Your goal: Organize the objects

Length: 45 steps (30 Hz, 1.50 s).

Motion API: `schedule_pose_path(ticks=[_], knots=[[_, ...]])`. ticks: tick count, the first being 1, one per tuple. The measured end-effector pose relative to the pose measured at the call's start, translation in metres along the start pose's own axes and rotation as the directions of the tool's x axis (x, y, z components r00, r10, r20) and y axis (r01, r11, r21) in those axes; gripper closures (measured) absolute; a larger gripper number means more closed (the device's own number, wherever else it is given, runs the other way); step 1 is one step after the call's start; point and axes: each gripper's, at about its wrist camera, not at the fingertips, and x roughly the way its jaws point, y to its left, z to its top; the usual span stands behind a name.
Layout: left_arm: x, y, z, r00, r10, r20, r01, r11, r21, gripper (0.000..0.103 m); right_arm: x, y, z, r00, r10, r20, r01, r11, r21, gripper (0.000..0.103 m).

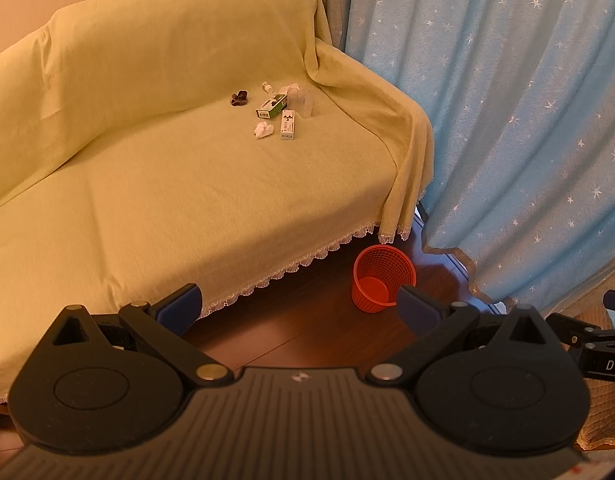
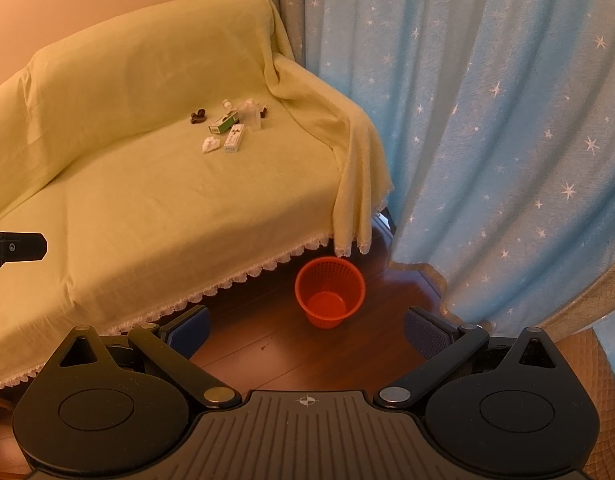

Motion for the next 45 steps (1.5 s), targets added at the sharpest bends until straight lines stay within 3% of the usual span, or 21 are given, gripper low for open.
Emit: schedule_pose_path(ticks=[19, 29, 37, 45], knots=[[0.015, 0.010, 0.007, 1.000, -0.010, -0.025, 0.009, 1.000, -0.013, 0.001, 0.018, 0.002, 0.008, 1.000, 0.009, -0.025, -0.010, 1.000, -0.011, 0.002], [0.041, 0.017, 0.006, 0.996, -0.055, -0.073, 0.059, 0.997, 0.050, 0.001, 0.039, 0.011, -0.002, 0.999, -0.006, -0.045, 0.005, 1.000, -0.022, 0.002], [0.103, 0.003, 0.007, 0.988, -0.098, -0.123, 0.110, 0.989, 0.100, 0.001, 0.080, 0.001, -0.011, 0.998, 0.015, -0.053, -0.019, 0.996, -0.088, 0.002], [0.188, -0.021, 0.024, 0.982, -0.085, -0.168, 0.097, 0.993, 0.070, 0.001, 0.183, -0.020, -0.012, 0.994, 0.071, -0.086, -0.093, 0.950, -0.297, 0.006]])
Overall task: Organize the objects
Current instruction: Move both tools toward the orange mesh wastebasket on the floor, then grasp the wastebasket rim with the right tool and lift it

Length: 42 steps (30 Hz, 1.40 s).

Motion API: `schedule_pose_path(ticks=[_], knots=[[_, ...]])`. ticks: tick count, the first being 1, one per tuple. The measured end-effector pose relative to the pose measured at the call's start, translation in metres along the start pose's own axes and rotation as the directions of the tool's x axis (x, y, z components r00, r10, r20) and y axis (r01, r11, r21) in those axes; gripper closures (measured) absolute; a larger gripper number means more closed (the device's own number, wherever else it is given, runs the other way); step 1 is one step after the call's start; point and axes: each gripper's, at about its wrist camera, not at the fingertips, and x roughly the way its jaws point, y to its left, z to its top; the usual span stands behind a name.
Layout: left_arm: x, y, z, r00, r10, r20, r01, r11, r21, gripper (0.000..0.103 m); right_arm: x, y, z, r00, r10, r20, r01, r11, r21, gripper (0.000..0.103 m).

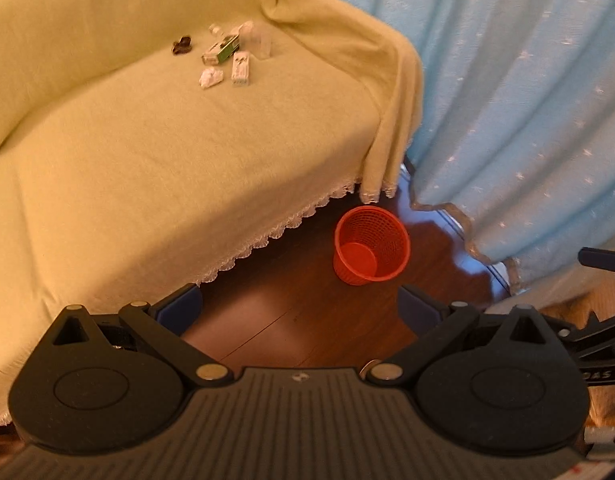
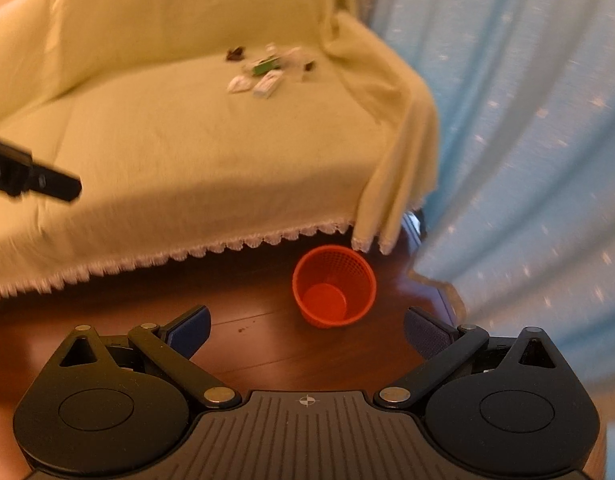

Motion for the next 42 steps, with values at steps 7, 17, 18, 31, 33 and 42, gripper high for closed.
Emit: schedule_pose_path(ticks=[7, 17, 18, 31, 33, 42], knots=[[0.102, -0.004, 0.017, 0.999, 0.044, 0.000, -0.044, 0.999, -0.001, 0.001, 0.142, -0.036, -0.010, 0.996, 0.055, -0.067, -0.065, 0.985, -0.160, 0.021], [0.301, -0.010, -0.004, 0.997, 0.020, -0.074, -0.006, 0.983, 0.183, 0.001, 0.356, -0.035, -0.062, 0.986, 0.065, -0.154, -0.117, 0.927, -0.355, 0.037], [0.320, -0.009, -0.008, 0.997, 0.015, -0.080, 0.000, 0.981, 0.192, 0.001, 0.376, -0.033, -0.069, 0.986, 0.058, -0.159, -0.113, 0.923, -0.368, 0.038], [0.441, 0.010, -0.055, 0.997, -0.012, -0.079, 0.026, 0.984, 0.174, 0.001, 0.559, -0.025, -0.140, 0.978, -0.015, -0.207, -0.109, 0.811, -0.575, 0.066], [0.445, 0.010, -0.057, 0.997, -0.015, -0.076, 0.027, 0.986, 0.166, 0.001, 0.568, -0.024, -0.144, 0.979, -0.015, -0.201, -0.114, 0.784, -0.610, 0.069], [0.452, 0.012, -0.061, 0.997, -0.031, -0.074, 0.041, 0.989, 0.142, 0.001, 0.597, -0.030, -0.137, 0.979, -0.001, -0.204, -0.136, 0.743, -0.656, 0.085]])
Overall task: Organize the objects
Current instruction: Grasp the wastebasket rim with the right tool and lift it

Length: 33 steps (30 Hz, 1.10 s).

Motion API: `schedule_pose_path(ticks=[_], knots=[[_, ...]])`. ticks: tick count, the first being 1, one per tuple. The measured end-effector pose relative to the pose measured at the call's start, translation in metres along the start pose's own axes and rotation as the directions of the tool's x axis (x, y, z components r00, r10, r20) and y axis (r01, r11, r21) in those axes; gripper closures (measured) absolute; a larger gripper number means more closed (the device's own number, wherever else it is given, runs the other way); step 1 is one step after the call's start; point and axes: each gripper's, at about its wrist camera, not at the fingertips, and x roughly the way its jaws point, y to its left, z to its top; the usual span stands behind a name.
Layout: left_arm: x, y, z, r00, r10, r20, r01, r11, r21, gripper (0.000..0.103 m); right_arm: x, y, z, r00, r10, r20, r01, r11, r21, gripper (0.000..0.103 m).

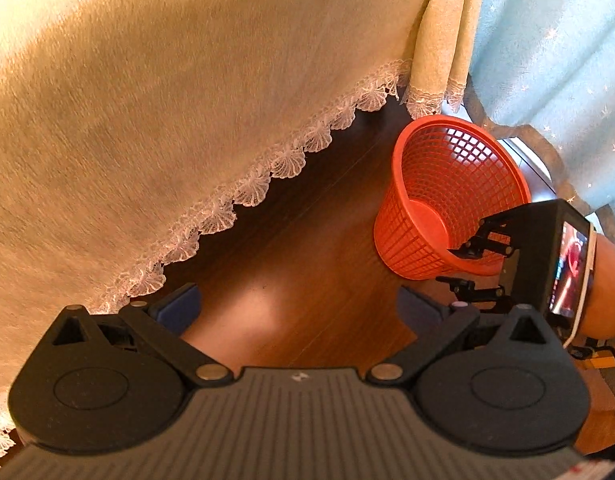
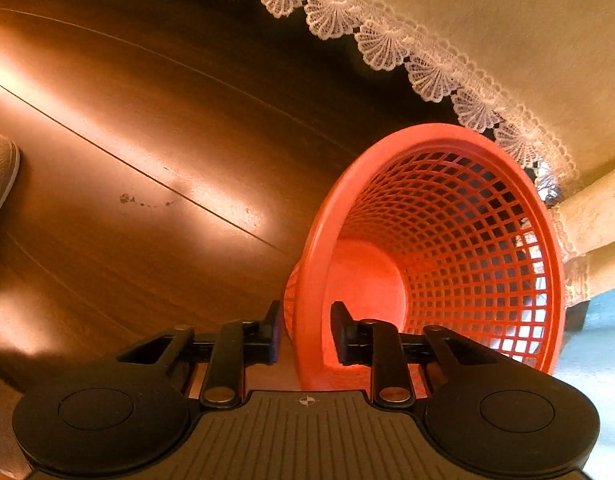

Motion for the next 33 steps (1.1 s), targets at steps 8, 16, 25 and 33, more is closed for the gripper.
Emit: schedule_pose_path(ticks=[8, 16, 25, 33], knots=[[-0.002, 0.004, 0.003, 1.000, 0.000, -0.009, 0.000, 1.000, -0.014, 0.001, 0.004, -0.002, 0.013, 0.999, 0.023, -0.040, -0.025, 0.999, -0.037, 0.099], [-0.063, 0.009, 0.024, 1.000, -0.002, -0.030, 0.001, 0.999, -0.049, 0.002, -0.066, -0.007, 0.034, 0.997, 0.010, -0.078, -0.017, 0.995, -0.101, 0.099], [-0.231, 0.030, 0.092, 1.000, -0.019, 0.011, 0.020, 0.993, -0.118, 0.002, -0.270, -0.031, 0.093, 0.993, -0.047, -0.109, 0.035, 0.993, -0.113, 0.099], [-0.364, 0.067, 0.165, 0.993, -0.046, 0.108, 0.059, 0.992, -0.113, 0.001, -0.430, -0.070, 0.169, 0.985, -0.142, -0.098, 0.136, 0.989, -0.065, 0.099]])
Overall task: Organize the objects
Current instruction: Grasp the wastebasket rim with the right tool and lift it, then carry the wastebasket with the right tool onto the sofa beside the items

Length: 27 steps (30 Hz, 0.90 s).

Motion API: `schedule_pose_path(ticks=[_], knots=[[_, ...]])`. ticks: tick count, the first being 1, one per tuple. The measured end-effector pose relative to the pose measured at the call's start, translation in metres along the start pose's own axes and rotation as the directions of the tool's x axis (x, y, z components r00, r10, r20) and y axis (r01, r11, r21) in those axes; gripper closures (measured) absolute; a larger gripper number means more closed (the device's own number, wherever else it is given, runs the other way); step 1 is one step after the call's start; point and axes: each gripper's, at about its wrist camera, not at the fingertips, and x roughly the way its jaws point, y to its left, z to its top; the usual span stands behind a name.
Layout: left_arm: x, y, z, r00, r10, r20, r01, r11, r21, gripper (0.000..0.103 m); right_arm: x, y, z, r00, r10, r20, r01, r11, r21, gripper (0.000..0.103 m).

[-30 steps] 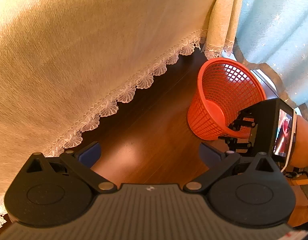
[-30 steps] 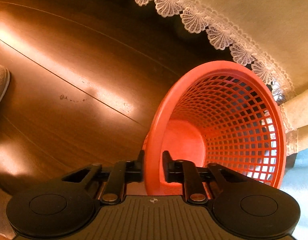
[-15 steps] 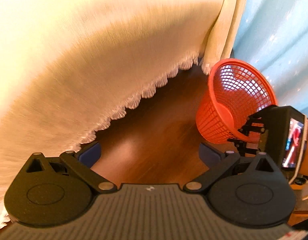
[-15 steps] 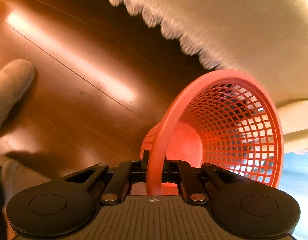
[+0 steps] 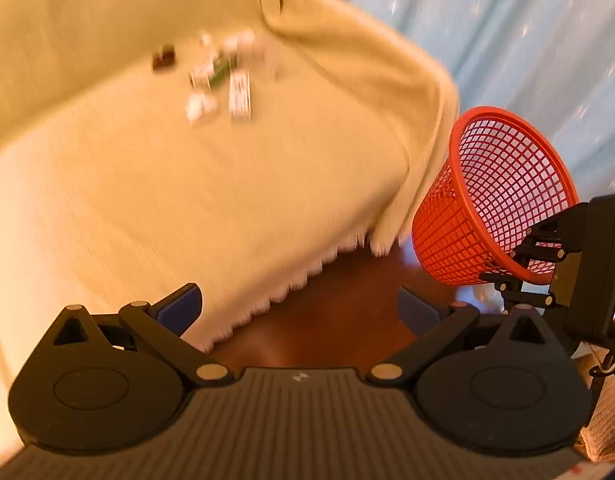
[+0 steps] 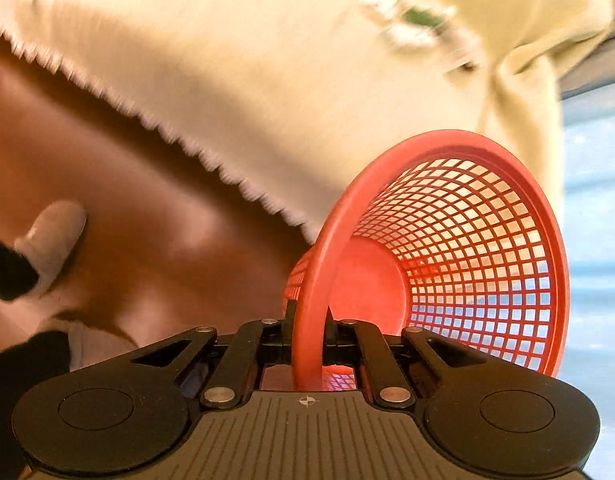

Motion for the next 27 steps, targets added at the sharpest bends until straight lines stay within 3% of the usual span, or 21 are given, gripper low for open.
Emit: schedule_pose_path(ticks=[4, 8, 20, 27], knots=[[-0.027, 0.015, 0.034, 0.998, 0.014, 0.057, -0.015, 1.000, 0.023, 0.001, -0.033, -0.023, 0.035, 0.998, -0.054, 0.023, 0.053, 0.999, 0.008, 0.099], [-0.034, 0.037, 0.065, 0.995, 0.051, 0.083, -0.051, 0.999, -0.003, 0.001, -0.036, -0.045, 0.060, 0.997, -0.070, 0.043, 0.071, 0.997, -0.010, 0.099], [-0.007, 0.088, 0.139, 0.982, 0.175, 0.066, -0.171, 0.983, -0.068, 0.001, -0.017, -0.115, 0.078, 0.998, -0.018, 0.065, 0.023, 0.997, -0.080, 0.099], [0.022, 0.105, 0.176, 0.984, 0.171, 0.045, -0.167, 0.982, -0.083, 0.001, 0.009, -0.147, 0.101, 0.999, 0.007, 0.032, -0.003, 0.991, -0.135, 0.099]])
